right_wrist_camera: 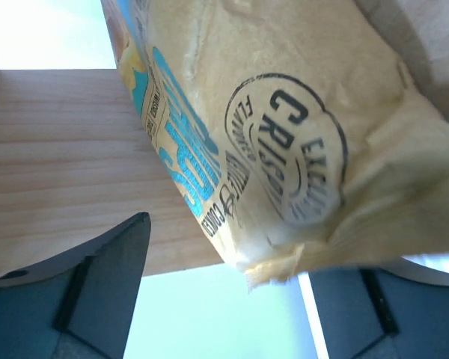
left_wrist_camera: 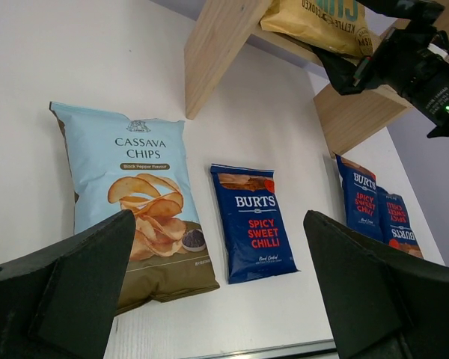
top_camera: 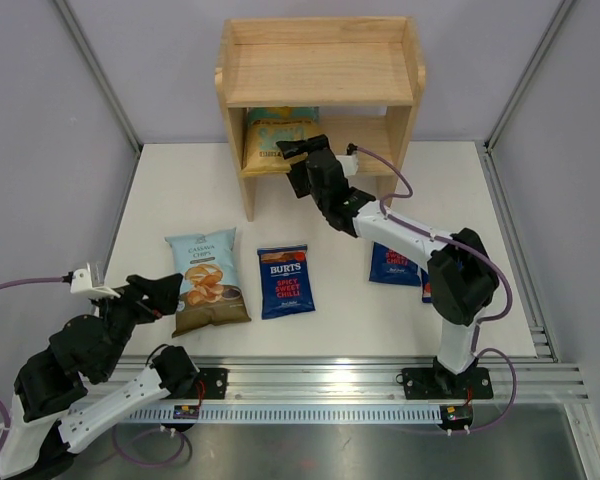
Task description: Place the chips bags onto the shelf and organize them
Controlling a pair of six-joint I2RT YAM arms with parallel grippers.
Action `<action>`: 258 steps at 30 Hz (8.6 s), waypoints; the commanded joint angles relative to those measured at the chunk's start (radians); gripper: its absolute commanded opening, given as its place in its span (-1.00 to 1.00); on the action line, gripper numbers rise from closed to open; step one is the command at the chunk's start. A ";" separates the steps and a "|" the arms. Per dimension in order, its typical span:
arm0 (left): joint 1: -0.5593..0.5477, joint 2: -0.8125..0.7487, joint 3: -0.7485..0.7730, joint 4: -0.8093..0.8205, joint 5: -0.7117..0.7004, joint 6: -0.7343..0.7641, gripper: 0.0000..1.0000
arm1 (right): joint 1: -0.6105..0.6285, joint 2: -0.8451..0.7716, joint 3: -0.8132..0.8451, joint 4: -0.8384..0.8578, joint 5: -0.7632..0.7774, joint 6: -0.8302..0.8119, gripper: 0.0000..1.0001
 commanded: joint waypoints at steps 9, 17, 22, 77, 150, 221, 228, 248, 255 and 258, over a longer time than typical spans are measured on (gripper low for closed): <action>0.001 0.385 0.074 -0.133 -0.183 -0.121 0.98 | 0.003 -0.261 -0.216 -0.085 0.049 -0.044 0.99; 0.193 0.602 0.019 0.131 0.116 -0.038 0.98 | -0.015 -0.642 -0.492 -0.042 0.027 -0.387 0.99; 0.543 0.629 -0.056 0.315 0.455 0.115 0.98 | -0.023 -0.974 -0.728 -0.085 -0.107 -0.731 0.99; 1.114 0.147 -0.667 0.749 1.120 -0.516 -0.79 | -0.001 -0.965 -1.239 0.476 -0.774 -0.453 0.99; 1.041 0.167 -0.069 0.297 1.055 -0.068 0.98 | 0.171 -1.073 -1.131 0.682 -0.280 -0.679 -1.00; 1.008 0.158 -0.104 0.268 1.264 0.319 0.98 | -0.603 -0.483 -0.695 0.483 -0.807 -0.018 -0.46; 1.007 0.165 -0.104 0.269 1.264 0.321 0.98 | -0.603 -0.398 -0.615 0.526 -0.793 0.034 -0.53; 1.001 0.161 -0.102 0.268 1.264 0.319 0.98 | -0.615 -0.343 -0.532 0.406 -0.675 0.086 -0.28; 1.001 0.173 -0.098 0.260 1.249 0.316 0.98 | -0.626 -0.409 -0.581 0.382 -0.667 0.068 0.27; 1.001 0.181 -0.098 0.258 1.249 0.316 0.98 | -0.627 -0.433 -0.580 0.354 -0.681 0.054 0.34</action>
